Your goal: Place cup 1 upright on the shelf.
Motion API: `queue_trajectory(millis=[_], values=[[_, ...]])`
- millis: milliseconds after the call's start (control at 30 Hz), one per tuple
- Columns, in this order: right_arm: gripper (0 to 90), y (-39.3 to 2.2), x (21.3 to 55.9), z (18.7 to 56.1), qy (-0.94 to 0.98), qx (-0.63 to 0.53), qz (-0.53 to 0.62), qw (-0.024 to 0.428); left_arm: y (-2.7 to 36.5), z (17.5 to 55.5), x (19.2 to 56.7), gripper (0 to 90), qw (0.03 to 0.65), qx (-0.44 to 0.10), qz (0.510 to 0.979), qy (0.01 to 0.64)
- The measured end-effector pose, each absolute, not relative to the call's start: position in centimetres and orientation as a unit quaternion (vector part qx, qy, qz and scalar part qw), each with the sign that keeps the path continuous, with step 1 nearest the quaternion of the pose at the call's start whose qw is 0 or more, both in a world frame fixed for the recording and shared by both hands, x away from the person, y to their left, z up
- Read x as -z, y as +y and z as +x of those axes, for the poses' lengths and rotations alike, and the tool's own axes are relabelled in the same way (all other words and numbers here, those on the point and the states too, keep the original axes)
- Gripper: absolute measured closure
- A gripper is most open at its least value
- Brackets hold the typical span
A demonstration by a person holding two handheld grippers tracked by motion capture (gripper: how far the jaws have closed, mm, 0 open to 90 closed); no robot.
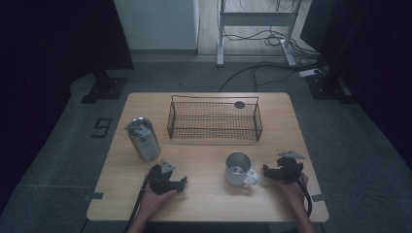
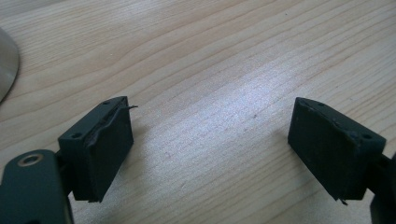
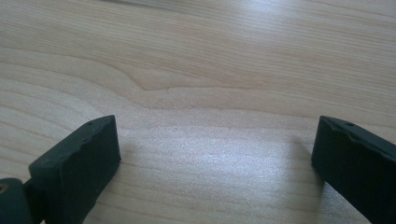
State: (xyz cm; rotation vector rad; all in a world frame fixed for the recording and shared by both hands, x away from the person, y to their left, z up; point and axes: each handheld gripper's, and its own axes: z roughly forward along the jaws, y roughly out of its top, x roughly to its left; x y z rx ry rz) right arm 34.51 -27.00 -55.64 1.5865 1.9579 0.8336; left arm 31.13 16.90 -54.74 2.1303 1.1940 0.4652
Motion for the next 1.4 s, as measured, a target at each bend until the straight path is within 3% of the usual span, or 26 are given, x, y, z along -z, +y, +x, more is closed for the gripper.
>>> queue_trajectory(millis=[467,1033,1400], values=[[2.6,-27.0,55.6,34.5,0.714,-0.308,0.580,0.242,17.8,31.3,54.5,16.3,0.337,-0.171,0.804,0.459],[4.7,-27.0,55.6,34.5,0.714,-0.311,0.578,0.243,20.6,30.3,50.3,16.7,0.408,-0.173,0.768,0.462],[4.7,-27.0,55.6,34.5,0.714,-0.311,0.578,0.243,22.8,30.1,49.1,16.5,0.423,-0.191,0.745,0.480]])
